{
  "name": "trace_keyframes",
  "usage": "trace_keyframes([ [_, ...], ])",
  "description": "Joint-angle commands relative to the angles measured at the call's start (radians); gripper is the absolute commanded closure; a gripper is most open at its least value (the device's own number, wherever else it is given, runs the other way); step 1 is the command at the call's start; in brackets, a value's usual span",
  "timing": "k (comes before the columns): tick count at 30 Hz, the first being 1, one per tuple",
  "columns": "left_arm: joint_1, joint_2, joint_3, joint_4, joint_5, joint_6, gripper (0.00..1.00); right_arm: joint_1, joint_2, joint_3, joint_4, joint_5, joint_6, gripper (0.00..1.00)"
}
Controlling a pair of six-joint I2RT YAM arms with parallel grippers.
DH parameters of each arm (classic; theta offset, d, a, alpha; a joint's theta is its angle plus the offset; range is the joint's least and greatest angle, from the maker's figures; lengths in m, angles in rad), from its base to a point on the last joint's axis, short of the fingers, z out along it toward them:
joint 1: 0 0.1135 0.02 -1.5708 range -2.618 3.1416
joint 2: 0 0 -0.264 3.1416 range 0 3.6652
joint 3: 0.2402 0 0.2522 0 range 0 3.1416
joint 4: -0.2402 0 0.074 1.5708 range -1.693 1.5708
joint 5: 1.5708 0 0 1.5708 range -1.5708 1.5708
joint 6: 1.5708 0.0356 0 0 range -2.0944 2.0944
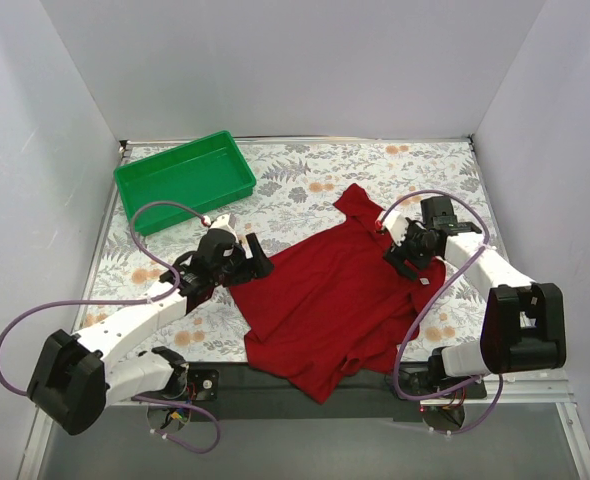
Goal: Fold and stack the t-shirts
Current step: Flatten the tshirt out
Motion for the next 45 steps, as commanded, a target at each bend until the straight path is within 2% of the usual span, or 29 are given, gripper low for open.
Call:
trace_keyframes([
  [1,0.003,0.002,-0.003,0.021,0.016,-0.085,0.28,0.028,0.014,-0.03,0.037,0.082,0.001,0.33],
  [4,0.001,0.022,-0.006,0.034,0.025,-0.096,0.29,0.038,0.031,-0.04,0.066,0.123,0.007,0.38],
  [10,0.003,0.079,-0.031,0.064,0.067,-0.114,0.31,0.04,0.085,-0.028,0.118,0.165,0.036,0.55],
  [13,0.001,0.094,-0.064,0.097,0.068,-0.125,0.33,0.038,0.083,-0.008,0.146,0.169,0.075,0.69],
  [14,0.001,0.097,-0.072,0.101,0.065,-0.128,0.33,0.035,0.068,-0.003,0.16,0.169,0.092,0.81],
  [16,0.001,0.119,-0.092,0.109,0.064,-0.134,0.34,0.014,0.055,0.012,0.193,0.165,0.152,0.9],
  [17,0.003,0.123,-0.097,0.112,0.064,-0.136,0.34,-0.001,0.046,0.021,0.204,0.163,0.186,0.98],
  [22,0.001,0.14,-0.132,0.129,0.058,-0.142,0.34,-0.2,0.045,0.081,0.292,0.145,0.417,0.99],
  [23,0.001,0.142,-0.132,0.129,0.056,-0.141,0.34,-0.225,0.075,0.092,0.295,0.16,0.492,0.99],
  [25,0.003,0.139,-0.133,0.129,0.051,-0.138,0.34,-0.283,0.117,0.129,0.284,0.155,0.543,0.99],
  [28,0.003,0.111,-0.126,0.123,0.042,-0.128,0.34,-0.351,0.192,0.158,0.237,0.088,0.58,0.68],
  [29,0.003,0.1,-0.12,0.121,0.042,-0.122,0.34,-0.359,0.219,0.166,0.225,0.062,0.585,0.49],
  [32,0.003,0.056,-0.112,0.108,0.01,-0.101,0.33,-0.37,0.236,0.177,0.201,0.056,0.573,0.3],
  [36,0.004,0.002,-0.092,0.074,-0.01,-0.059,0.32,-0.37,0.2,0.203,0.206,0.036,0.495,0.19],
  [39,0.004,-0.035,-0.084,0.052,-0.019,-0.033,0.31,-0.368,0.122,0.198,0.151,-0.197,0.239,0.08],
  [40,0.004,-0.044,-0.087,0.043,-0.022,-0.032,0.31,-0.359,0.086,0.193,0.114,-0.307,0.102,0.07],
  [42,0.003,-0.061,-0.089,0.034,-0.028,-0.027,0.3,-0.331,0.068,0.18,0.091,-0.357,-0.002,0.06],
  [45,0.004,-0.076,-0.104,0.025,-0.03,-0.035,0.3,-0.229,0.083,0.184,0.066,-0.319,-0.119,0.07],
])
